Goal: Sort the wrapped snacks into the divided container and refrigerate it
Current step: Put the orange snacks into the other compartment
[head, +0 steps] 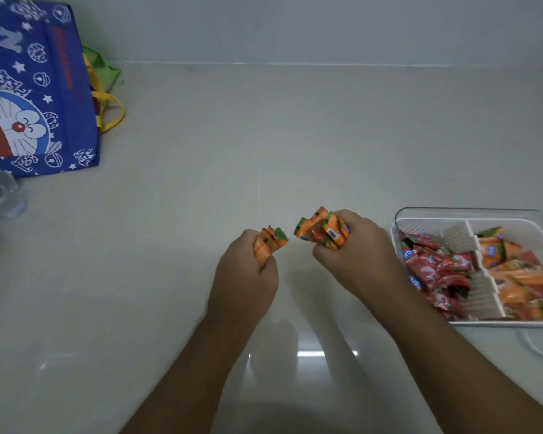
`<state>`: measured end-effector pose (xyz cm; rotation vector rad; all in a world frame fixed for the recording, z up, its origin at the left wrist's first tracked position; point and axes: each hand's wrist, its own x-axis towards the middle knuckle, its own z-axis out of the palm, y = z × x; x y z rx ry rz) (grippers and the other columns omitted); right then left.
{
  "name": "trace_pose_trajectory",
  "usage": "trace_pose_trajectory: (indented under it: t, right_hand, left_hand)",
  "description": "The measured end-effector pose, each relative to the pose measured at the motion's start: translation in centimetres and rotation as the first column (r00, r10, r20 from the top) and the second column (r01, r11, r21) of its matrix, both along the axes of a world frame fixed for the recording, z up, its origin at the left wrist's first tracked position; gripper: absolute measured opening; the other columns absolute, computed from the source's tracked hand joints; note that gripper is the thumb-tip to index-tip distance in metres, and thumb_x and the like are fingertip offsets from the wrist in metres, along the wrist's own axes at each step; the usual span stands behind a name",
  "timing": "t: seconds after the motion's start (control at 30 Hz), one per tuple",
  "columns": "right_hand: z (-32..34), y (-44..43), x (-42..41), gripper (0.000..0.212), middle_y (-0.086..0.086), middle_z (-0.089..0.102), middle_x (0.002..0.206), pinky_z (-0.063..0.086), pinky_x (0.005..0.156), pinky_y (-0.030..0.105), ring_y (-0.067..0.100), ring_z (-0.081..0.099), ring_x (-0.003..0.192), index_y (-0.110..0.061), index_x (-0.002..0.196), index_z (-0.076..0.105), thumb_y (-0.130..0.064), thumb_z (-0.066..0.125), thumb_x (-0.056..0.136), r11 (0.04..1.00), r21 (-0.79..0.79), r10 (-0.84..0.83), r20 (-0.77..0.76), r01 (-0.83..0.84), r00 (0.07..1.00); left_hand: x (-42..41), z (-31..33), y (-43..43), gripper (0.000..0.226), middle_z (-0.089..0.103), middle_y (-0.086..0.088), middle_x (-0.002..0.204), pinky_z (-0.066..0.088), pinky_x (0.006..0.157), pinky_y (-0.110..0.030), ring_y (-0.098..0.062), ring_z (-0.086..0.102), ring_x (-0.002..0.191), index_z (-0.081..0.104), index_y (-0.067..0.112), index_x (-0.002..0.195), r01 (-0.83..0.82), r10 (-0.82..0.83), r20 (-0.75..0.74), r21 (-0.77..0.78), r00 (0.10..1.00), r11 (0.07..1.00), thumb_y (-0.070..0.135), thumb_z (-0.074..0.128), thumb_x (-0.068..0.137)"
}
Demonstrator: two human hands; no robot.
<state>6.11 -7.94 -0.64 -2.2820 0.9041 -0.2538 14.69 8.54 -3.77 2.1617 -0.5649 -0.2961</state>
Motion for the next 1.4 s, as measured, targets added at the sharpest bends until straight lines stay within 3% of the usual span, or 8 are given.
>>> trace_pose_trajectory:
  t: [0.3,0.43,0.57,0.7,0.9,1.07,1.17,1.4]
  right_hand:
    - [4.1,-10.1,-11.3,0.023,-0.030,0.061,0.074,0.034,0.046,0.009,-0.010,0.056,0.063,-0.033,0.082,0.055,-0.034,0.069,0.064,0.999,-0.032,-0.025,0.132,0.029,0.991]
    - [2.6,-16.3,-16.1,0.029,-0.013,0.063,0.066,0.039,0.050,0.022,0.000,0.059,0.059,-0.029,0.088,0.058,-0.038,0.076,0.067,0.996,-0.042,-0.068,0.102,0.073,0.992]
    - [0.5,-19.9,-18.4,0.033,-0.011,0.064,0.079,0.040,0.054,0.021,0.002,0.059,0.067,-0.033,0.095,0.053,-0.035,0.077,0.072,0.995,-0.062,-0.080,0.032,0.082,0.996]
    - [-1.4,-20.9,-18.9,0.065,-0.001,0.058,0.120,0.049,0.091,0.035,0.019,0.056,0.109,-0.028,0.129,0.049,-0.041,0.078,0.072,0.998,-0.050,0.028,-0.132,-0.035,0.991]
    - [-2.0,-20.5,-19.6,0.093,0.005,0.035,0.155,0.025,0.119,0.038,0.024,0.026,0.144,-0.015,0.151,0.032,-0.051,0.074,0.077,0.984,-0.067,0.139,-0.267,-0.163,0.954]
    - [-0.2,-20.0,-21.4,0.069,0.005,0.048,0.146,0.030,0.116,0.038,0.025,0.036,0.140,-0.011,0.143,0.048,-0.031,0.074,0.081,0.970,-0.202,0.110,-0.135,-0.136,0.985]
    - [0.2,-19.9,-23.1,0.062,0.007,0.043,0.152,0.026,0.119,0.041,0.025,0.027,0.147,-0.009,0.145,0.046,-0.019,0.067,0.088,0.969,-0.244,-0.041,-0.049,0.028,0.998]
    - [0.1,-22.1,-27.8,0.055,-0.002,0.030,0.161,0.016,0.121,0.036,0.014,0.016,0.151,-0.022,0.151,0.036,-0.031,0.052,0.100,0.968,-0.179,-0.189,-0.048,0.178,0.981]
  left_hand:
    - [-9.2,4.7,-10.4,0.005,0.048,0.002,0.063,0.038,0.049,-0.033,-0.012,0.041,0.051,0.044,0.024,0.075,0.056,-0.056,0.007,-0.039,0.998,0.998,0.027,0.047,0.078]
    - [-13.5,5.3,-15.7,0.010,0.056,0.004,0.069,0.048,0.055,-0.040,-0.015,0.054,0.061,0.046,0.025,0.077,0.065,-0.065,0.008,-0.045,0.998,0.997,0.030,0.055,0.080]
    - [-16.3,5.0,-19.2,0.006,0.056,0.005,0.068,0.049,0.056,-0.038,-0.010,0.053,0.059,0.051,0.024,0.079,0.049,-0.049,0.051,-0.003,0.997,0.999,0.027,0.057,0.081]
    - [-18.0,4.8,-20.9,0.006,0.058,0.005,0.070,0.053,0.056,-0.040,-0.012,0.057,0.057,0.053,0.025,0.080,0.051,-0.051,0.003,0.018,0.999,0.999,0.029,0.057,0.082]
    - [-18.0,4.4,-22.4,0.006,0.060,0.006,0.078,0.055,0.071,-0.047,-0.016,0.061,0.074,0.055,0.022,0.084,0.129,-0.128,-0.018,0.051,0.992,0.990,0.026,0.060,0.086]
    - [-18.4,5.0,-23.6,0.010,0.061,-0.001,0.087,0.053,0.076,-0.047,-0.025,0.060,0.084,0.055,0.021,0.087,0.271,-0.270,-0.027,0.076,0.962,0.960,0.031,0.057,0.084]
    - [-18.9,5.0,-25.5,0.011,0.059,-0.003,0.091,0.051,0.077,-0.045,-0.028,0.058,0.088,0.056,0.018,0.092,0.322,-0.325,0.027,0.088,0.945,0.943,0.025,0.060,0.085]
    - [-21.3,2.5,-30.5,0.038,0.054,-0.012,0.119,0.045,0.094,-0.041,-0.033,0.052,0.114,0.055,0.014,0.120,0.326,-0.346,0.047,0.241,0.937,0.914,0.025,0.068,0.086]
